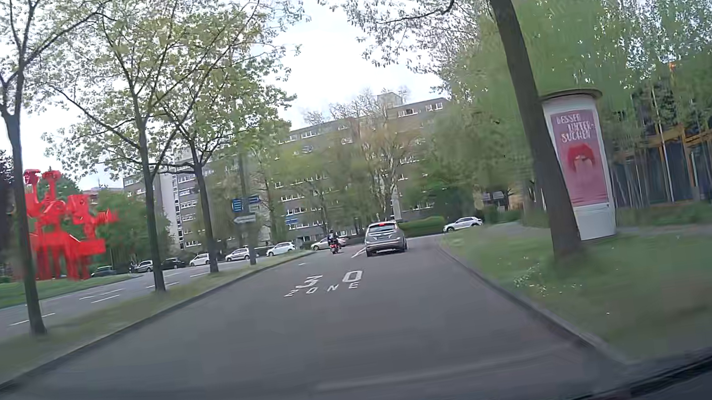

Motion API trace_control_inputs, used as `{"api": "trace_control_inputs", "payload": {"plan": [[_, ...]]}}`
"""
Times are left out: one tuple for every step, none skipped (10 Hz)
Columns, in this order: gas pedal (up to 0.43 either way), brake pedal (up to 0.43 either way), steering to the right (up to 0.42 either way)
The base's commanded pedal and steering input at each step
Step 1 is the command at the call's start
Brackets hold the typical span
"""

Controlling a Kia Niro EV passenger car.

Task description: Follow the waypoints while adhering to traffic rules and regulations

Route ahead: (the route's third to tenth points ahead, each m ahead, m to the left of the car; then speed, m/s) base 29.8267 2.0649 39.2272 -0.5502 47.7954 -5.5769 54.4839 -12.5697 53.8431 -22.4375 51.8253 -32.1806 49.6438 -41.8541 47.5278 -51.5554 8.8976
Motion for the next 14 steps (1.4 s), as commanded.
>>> {"api": "trace_control_inputs", "payload": {"plan": [[0.118, 0.000, 0.010], [0.067, 0.000, 0.010], [0.039, 0.000, 0.010], [0.008, 0.000, 0.010], [0.000, 0.000, 0.010], [0.000, 0.000, 0.010], [0.000, 0.000, 0.010], [0.000, 0.000, 0.010], [0.000, 0.000, 0.010], [0.000, 0.000, 0.008], [0.000, 0.000, 0.000], [0.000, 0.000, 0.000], [0.000, 0.000, 0.003], [0.000, 0.000, 0.006]]}}
